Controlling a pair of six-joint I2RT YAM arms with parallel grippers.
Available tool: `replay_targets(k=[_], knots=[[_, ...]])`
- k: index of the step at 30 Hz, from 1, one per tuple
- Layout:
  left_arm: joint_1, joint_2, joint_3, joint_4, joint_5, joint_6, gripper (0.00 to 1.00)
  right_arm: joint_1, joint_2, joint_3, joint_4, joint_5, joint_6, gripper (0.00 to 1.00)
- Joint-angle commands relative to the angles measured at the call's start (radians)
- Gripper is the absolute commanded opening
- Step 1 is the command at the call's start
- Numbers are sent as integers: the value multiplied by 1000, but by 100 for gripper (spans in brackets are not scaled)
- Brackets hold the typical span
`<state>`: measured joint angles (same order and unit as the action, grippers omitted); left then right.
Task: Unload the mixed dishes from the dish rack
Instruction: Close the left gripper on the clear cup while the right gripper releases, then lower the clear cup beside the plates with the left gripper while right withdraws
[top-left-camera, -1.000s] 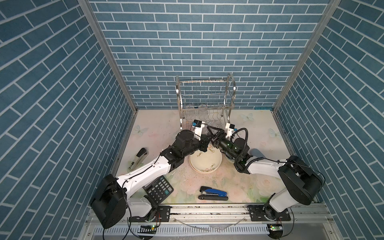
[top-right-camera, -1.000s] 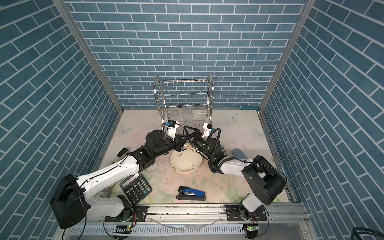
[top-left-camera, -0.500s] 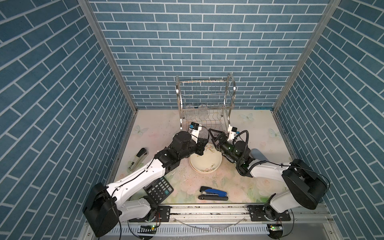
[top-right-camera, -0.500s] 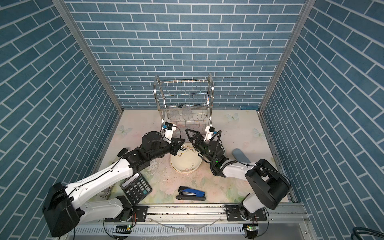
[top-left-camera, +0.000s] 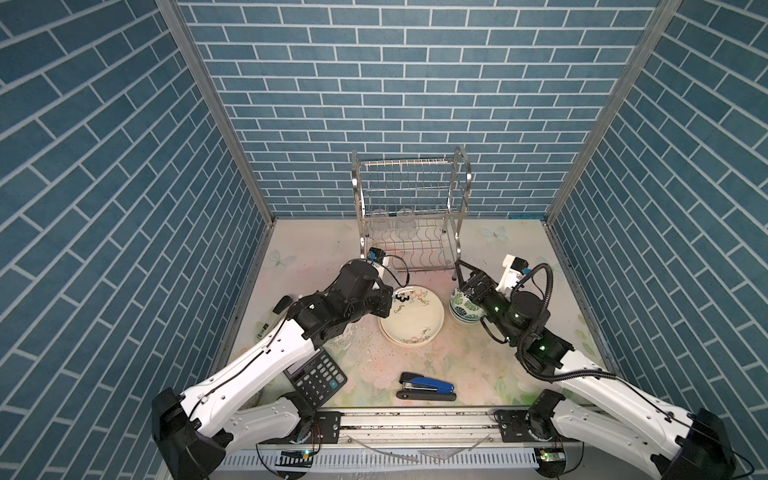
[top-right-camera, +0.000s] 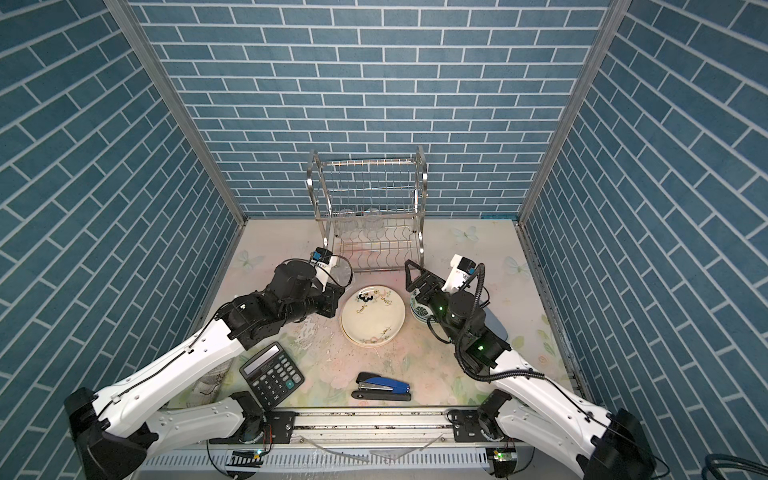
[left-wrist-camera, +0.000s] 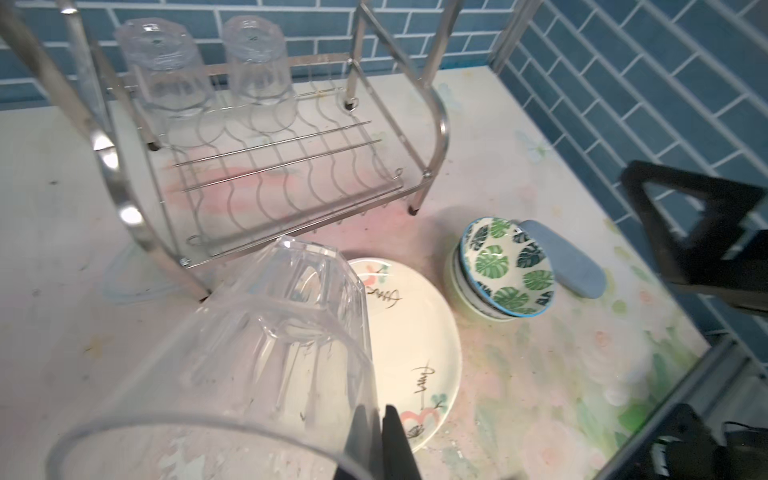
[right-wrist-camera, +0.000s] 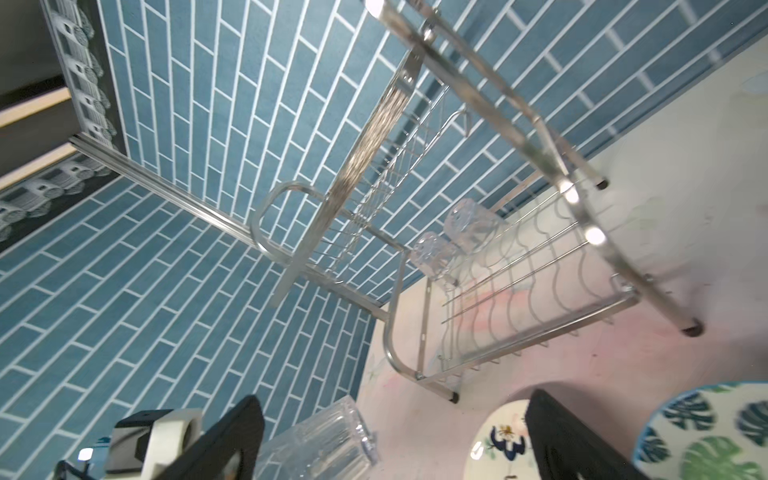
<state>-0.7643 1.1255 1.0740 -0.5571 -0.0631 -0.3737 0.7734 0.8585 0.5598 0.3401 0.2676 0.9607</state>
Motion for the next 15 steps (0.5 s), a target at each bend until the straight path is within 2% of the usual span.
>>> replay_targets(k=[1, 7, 11, 15], knots=[[-4, 30, 53, -158, -73, 20, 0, 1, -24, 58, -256, 81, -139, 99], [-20, 174, 175, -313, -7, 46, 0, 0, -60, 164, -580, 175, -243, 99], [-112, 244, 243, -345, 5, 58, 0, -1, -111, 233, -770, 262, -309, 99], [-226, 345, 344, -369, -2, 56, 0, -14, -173, 270, -882, 322, -343, 99]])
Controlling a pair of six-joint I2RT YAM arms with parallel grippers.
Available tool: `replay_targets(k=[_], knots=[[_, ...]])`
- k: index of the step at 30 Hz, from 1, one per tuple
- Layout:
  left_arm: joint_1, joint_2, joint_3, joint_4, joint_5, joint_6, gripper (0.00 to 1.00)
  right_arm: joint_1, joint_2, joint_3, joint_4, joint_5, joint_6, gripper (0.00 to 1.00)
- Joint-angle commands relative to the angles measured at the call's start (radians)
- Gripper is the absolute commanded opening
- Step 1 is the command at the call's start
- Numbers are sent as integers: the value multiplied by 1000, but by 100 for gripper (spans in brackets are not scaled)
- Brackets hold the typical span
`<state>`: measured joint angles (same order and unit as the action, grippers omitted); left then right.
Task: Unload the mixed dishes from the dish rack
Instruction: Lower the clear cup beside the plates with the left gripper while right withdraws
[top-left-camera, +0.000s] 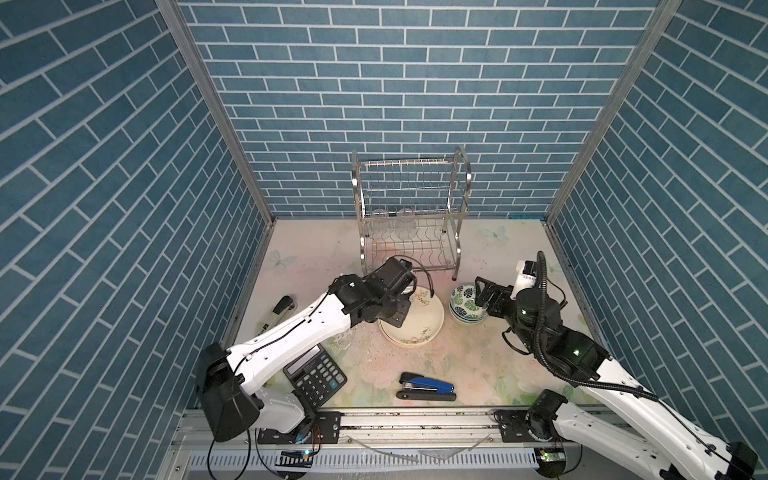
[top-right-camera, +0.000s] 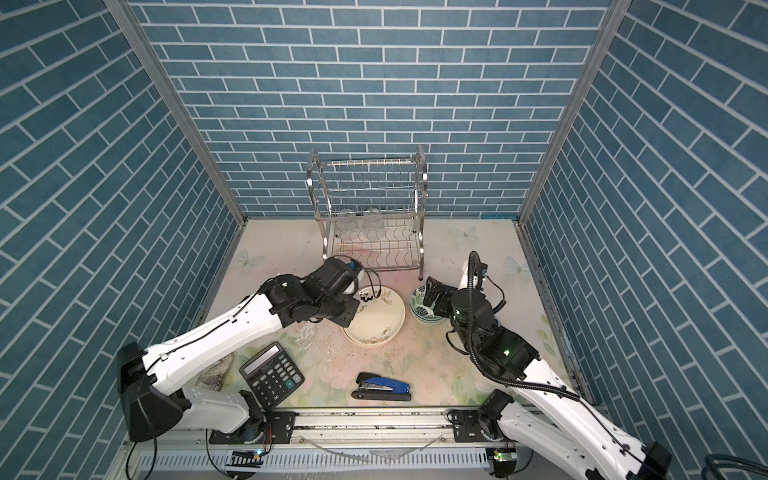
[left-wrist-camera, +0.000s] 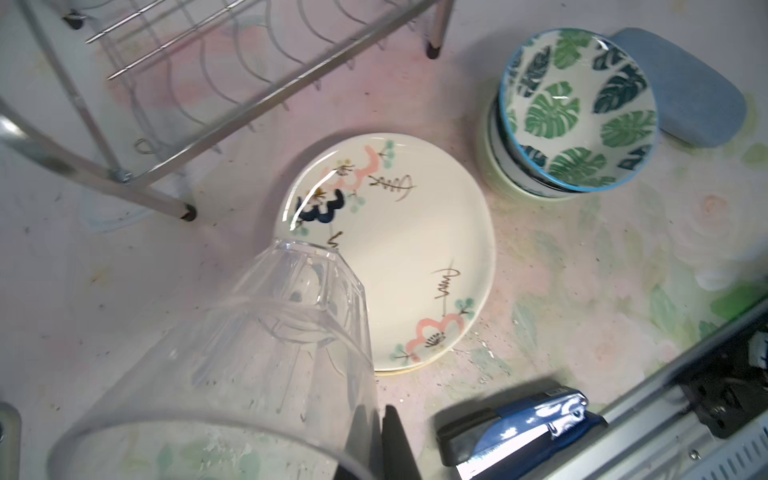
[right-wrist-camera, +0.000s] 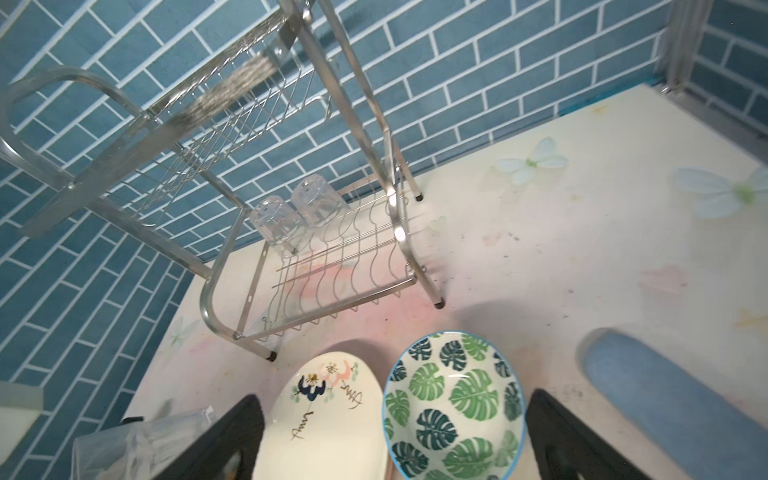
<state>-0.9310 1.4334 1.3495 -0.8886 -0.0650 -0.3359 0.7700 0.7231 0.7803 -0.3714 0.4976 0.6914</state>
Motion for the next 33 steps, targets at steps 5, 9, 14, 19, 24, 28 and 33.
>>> replay_targets(k=[5, 9, 14, 19, 24, 28, 33], knots=[[-177, 162, 183, -29, 10, 14, 0, -57, -104, 59, -241, 81, -106, 98], [-230, 268, 262, -52, 20, 22, 0, -97, -133, 53, -293, 36, -103, 98], [-273, 361, 333, -87, 27, 29, 0, -129, -194, 29, -310, 12, -114, 98], [-286, 437, 373, -114, 93, 54, 0, -141, -218, 49, -346, 32, -136, 98], [-290, 515, 423, -139, 107, 78, 0, -146, -246, 39, -345, 63, -159, 98], [-290, 562, 445, -139, 129, 99, 2, -149, -286, 29, -340, 96, -169, 98], [-290, 624, 479, -183, 137, 125, 2, -150, -310, 38, -351, 128, -193, 98]])
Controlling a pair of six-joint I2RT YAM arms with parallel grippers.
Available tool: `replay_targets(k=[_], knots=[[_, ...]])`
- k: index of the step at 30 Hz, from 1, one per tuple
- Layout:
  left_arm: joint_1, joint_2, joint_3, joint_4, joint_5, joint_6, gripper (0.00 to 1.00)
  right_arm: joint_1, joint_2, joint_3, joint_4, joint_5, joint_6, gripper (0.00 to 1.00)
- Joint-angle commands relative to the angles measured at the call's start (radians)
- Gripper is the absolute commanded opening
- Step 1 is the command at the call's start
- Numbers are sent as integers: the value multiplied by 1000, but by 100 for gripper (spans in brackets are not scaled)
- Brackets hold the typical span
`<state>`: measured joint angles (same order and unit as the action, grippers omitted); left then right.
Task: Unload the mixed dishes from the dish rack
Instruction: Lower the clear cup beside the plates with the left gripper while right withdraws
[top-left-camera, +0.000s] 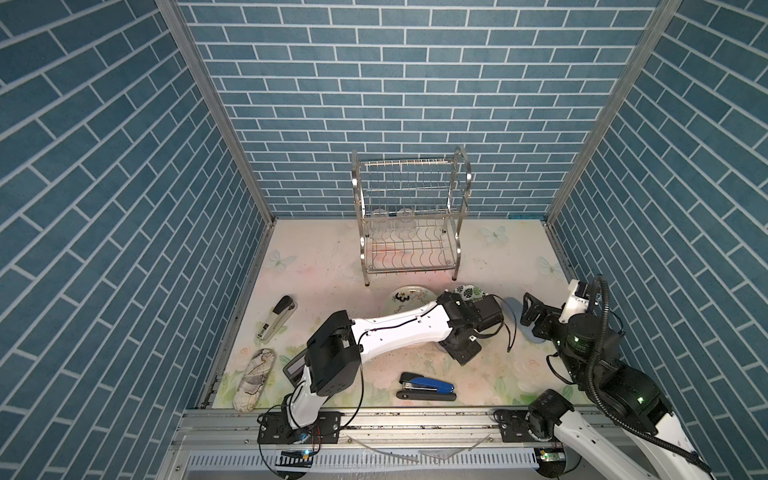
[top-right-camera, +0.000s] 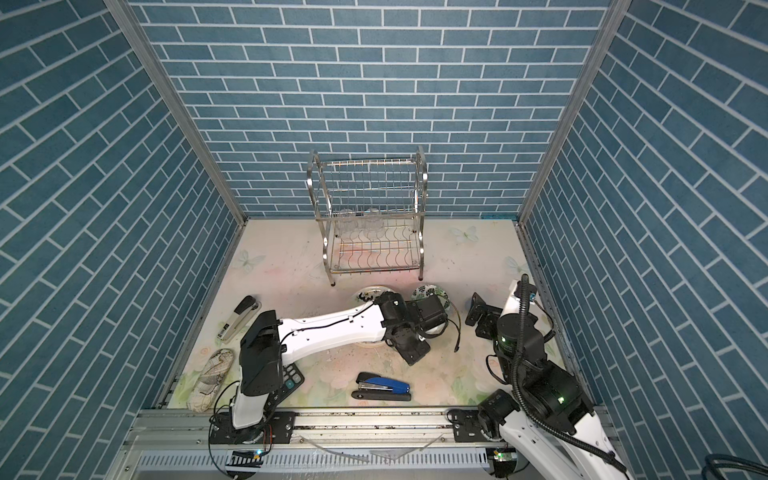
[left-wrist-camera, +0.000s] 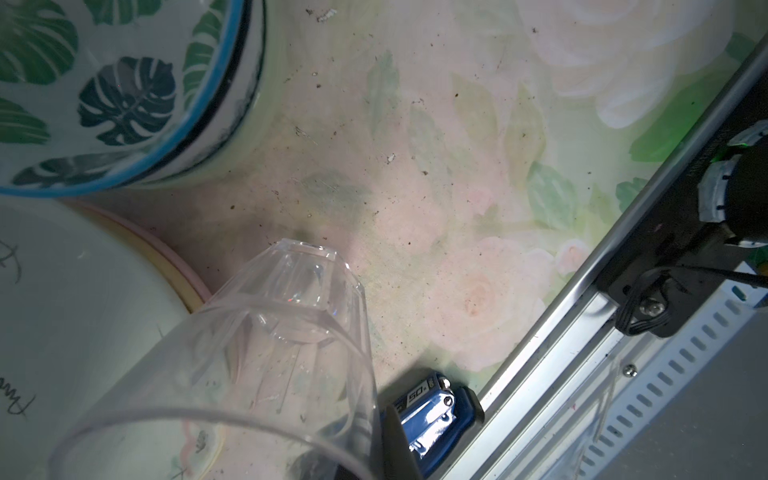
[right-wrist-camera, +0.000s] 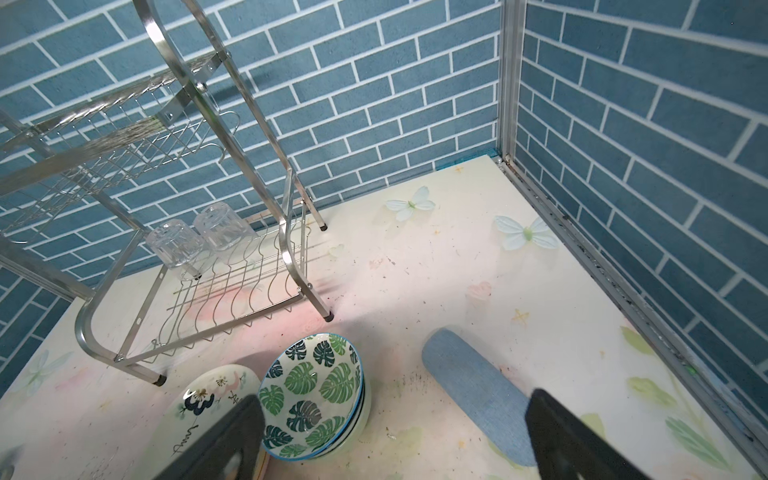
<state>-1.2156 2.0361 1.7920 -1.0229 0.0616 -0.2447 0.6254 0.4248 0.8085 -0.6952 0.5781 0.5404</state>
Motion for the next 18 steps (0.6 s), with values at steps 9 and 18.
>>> replay_targets(k=[9, 18], knots=[[-6, 93, 91, -69, 28, 60, 6, -7, 5, -15, -8, 42, -42, 98], [-5, 144, 129, -89, 29, 74, 10, -12, 6, -26, 0, 45, -51, 98]])
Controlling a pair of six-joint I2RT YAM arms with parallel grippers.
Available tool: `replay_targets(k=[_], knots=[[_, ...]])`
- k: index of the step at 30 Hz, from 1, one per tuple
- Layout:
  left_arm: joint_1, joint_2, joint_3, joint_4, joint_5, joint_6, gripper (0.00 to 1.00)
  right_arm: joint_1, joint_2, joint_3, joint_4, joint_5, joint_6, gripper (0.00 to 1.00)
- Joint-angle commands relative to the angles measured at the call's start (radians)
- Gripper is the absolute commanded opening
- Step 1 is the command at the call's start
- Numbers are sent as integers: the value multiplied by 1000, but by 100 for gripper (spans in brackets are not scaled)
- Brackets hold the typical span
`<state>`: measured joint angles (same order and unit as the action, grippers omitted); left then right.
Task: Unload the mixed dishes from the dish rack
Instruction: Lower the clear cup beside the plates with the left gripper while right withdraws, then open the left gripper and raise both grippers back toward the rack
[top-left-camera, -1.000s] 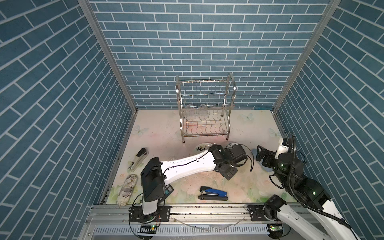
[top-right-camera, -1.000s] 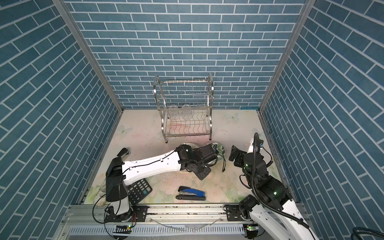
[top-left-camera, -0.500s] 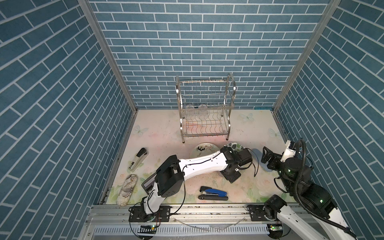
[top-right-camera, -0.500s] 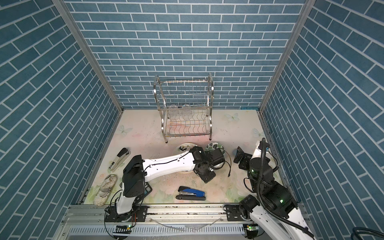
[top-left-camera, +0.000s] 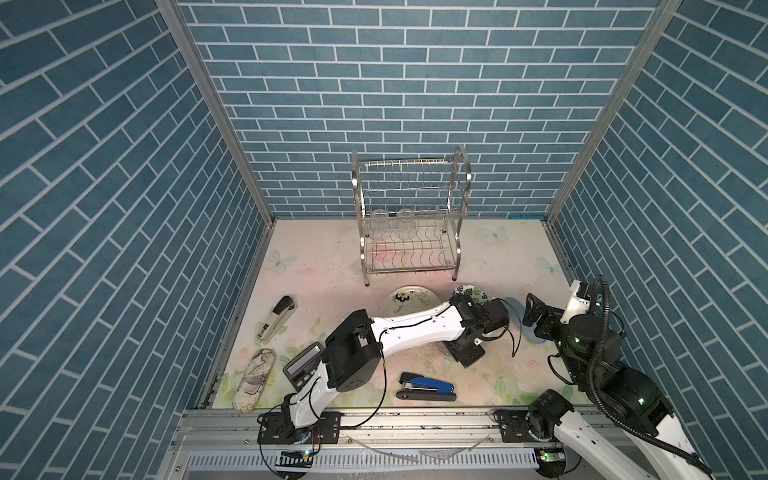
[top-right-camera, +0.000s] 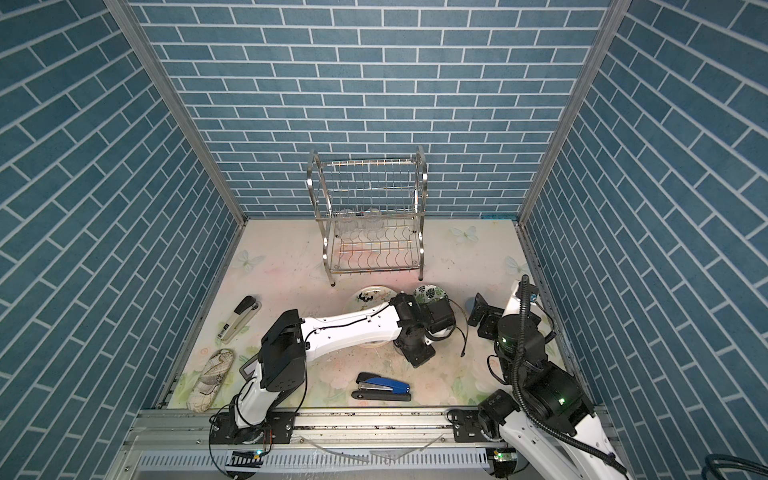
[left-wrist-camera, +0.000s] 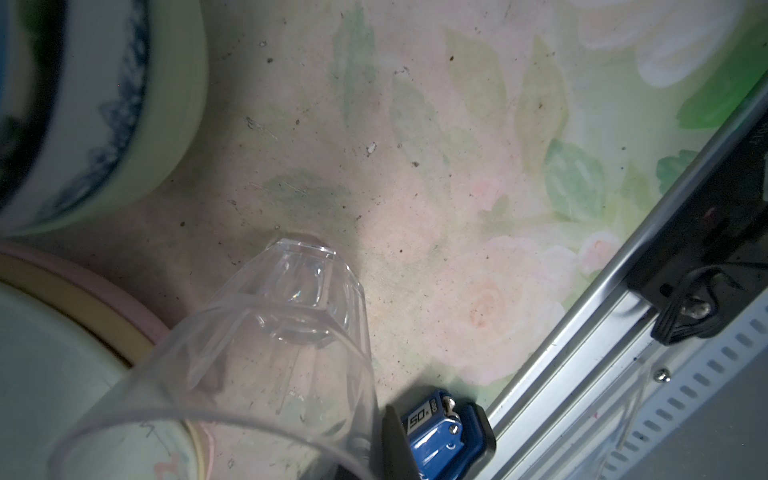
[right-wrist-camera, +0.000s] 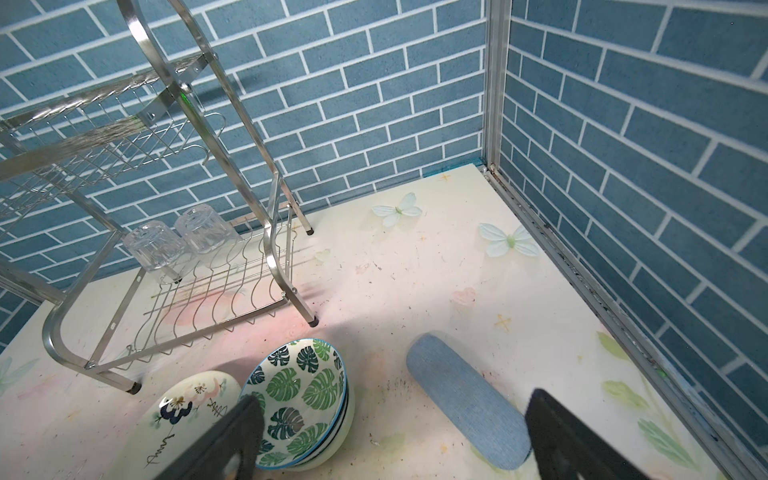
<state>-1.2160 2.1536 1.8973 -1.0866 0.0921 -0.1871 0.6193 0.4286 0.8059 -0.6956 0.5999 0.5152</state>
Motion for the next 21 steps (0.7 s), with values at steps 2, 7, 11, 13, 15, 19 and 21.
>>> replay_targets(k=[2, 7, 11, 13, 15, 19, 21], knots=[[-6, 30, 29, -26, -2, 17, 15, -7, 8, -27, 3, 20, -27, 98], [-5, 25, 33, -17, -2, 18, 19, -13, 34, -32, 18, 8, -27, 98], [-5, -8, 29, -5, -18, 9, 18, -20, 47, -36, 33, -4, -27, 98], [-5, -47, 17, 9, -43, 5, 22, -21, 56, -34, 39, -13, -27, 98], [-4, -90, 7, 19, -89, -8, 27, -26, 70, -29, 46, -25, -27, 98], [1, -199, -30, 51, -180, -21, 31, -29, 124, -15, 64, -57, -30, 98], [5, -263, -71, 86, -218, -30, 33, -29, 158, -10, 83, -76, -36, 98]])
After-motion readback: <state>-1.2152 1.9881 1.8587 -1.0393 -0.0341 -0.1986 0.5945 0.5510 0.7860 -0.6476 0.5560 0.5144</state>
